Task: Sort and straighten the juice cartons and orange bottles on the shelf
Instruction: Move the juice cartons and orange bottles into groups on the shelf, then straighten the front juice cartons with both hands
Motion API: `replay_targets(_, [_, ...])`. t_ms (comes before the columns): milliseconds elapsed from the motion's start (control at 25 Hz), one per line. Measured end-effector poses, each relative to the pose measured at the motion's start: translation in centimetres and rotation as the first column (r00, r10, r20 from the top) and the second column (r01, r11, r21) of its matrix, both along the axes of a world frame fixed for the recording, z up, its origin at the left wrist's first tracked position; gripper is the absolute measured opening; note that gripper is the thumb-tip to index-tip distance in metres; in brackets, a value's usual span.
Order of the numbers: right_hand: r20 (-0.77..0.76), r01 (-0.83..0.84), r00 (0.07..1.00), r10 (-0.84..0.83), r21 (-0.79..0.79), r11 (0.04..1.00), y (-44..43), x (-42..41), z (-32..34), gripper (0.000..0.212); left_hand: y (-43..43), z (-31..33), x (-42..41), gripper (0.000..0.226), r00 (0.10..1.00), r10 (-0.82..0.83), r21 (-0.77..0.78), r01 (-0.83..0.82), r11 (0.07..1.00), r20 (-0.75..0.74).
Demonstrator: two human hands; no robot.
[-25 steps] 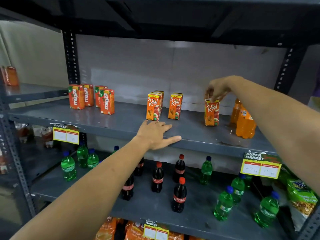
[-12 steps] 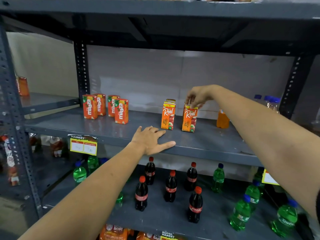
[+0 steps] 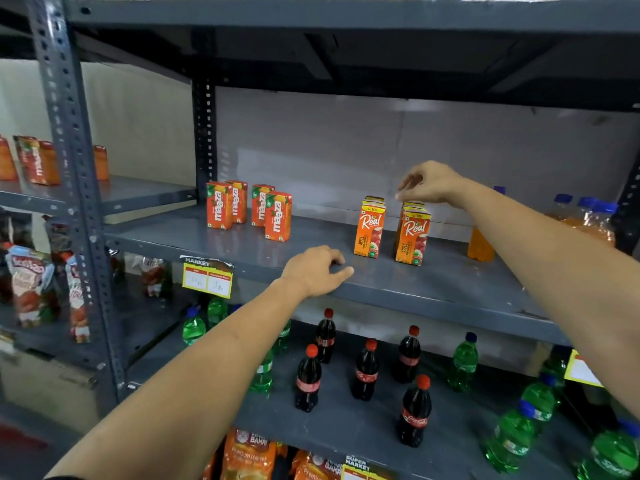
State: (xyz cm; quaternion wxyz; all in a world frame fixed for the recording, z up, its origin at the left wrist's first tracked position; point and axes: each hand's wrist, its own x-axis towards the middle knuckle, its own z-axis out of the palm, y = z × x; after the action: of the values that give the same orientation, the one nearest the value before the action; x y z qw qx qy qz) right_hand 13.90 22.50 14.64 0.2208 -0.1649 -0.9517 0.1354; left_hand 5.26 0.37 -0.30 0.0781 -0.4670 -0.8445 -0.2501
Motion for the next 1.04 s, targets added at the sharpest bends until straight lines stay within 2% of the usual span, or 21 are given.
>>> replay_targets(80, [-0.142, -0.073, 0.988, 0.066, -0.05, 0.996, -1.4, -0.5, -0.1, 0.029, -1.6, 0.3, -0.9, 0.038, 0.998, 0.021, 0.058, -0.025, 0.998, 0.056])
replay_targets(160, [-0.201, -0.127, 0.974, 0.109, -0.08, 0.989, -3.2, -1.5, -0.3, 0.031, -3.1, 0.8, -2.0, 0.035, 0.995, 0.08, 0.056, -0.084, 0.995, 0.062])
replay_targets(280, [-0.15, -0.157, 0.978, 0.148, -0.056, 0.986, -6.5, -4.1, -1.5, 0.036, -5.6, 1.4, -4.1, 0.028, 0.981, 0.194, 0.005, -0.195, 0.981, 0.026])
replay_targets(440, [-0.082, -0.093, 0.993, 0.086, -0.087, 0.992, -9.6, -9.7, -4.5, 0.047, -9.2, 2.5, -8.9, 0.018, 0.962, 0.263, 0.012, -0.263, 0.965, -0.071])
replay_targets(560, [-0.131, -0.077, 0.99, 0.043, -0.266, 0.961, -10.8, -14.3, -6.7, 0.062, -12.1, 3.5, -14.3, 0.011, 0.956, 0.287, 0.179, -0.295, 0.939, 0.068])
replay_targets(640, [-0.202, -0.104, 0.979, 0.02, -0.411, 0.906, -11.4, -17.0, -7.7, 0.069, -14.2, 4.4, -18.7, 0.01, 0.935, 0.296, 0.364, -0.35, 0.863, 0.197])
replay_targets(680, [-0.231, -0.12, 0.973, 0.009, -0.471, 0.874, -11.5, -18.0, -8.1, 0.069, -15.1, 4.7, -20.7, 0.016, 0.919, 0.287, 0.446, -0.384, 0.808, 0.271])
replay_targets(760, [-0.285, -0.175, 0.959, 0.001, -0.588, 0.79, -11.7, -19.7, -9.0, 0.059, -16.8, 5.4, -24.6, 0.039, 0.889, 0.177, 0.521, -0.398, 0.755, 0.422])
replay_targets(840, [-0.31, -0.223, 0.951, 0.01, -0.662, 0.715, -12.3, -20.9, -9.9, 0.055, -17.7, 5.6, -28.1, 0.052, 0.831, -0.004, 0.511, -0.339, 0.79, 0.556])
replay_targets(920, [-0.319, -0.233, 0.948, 0.002, -0.69, 0.685, -12.9, -21.1, -10.8, 0.055, -17.6, 5.1, -30.0, 0.055, 0.765, -0.138, 0.494, -0.256, 0.831, 0.629])
replay_targets(1040, [-0.361, -0.233, 0.931, -0.062, -0.714, 0.661, -13.1, -21.5, -11.1, 0.044, -16.3, 4.5, -32.2, 0.052, 0.683, -0.316, 0.514, -0.101, 0.852, 0.658])
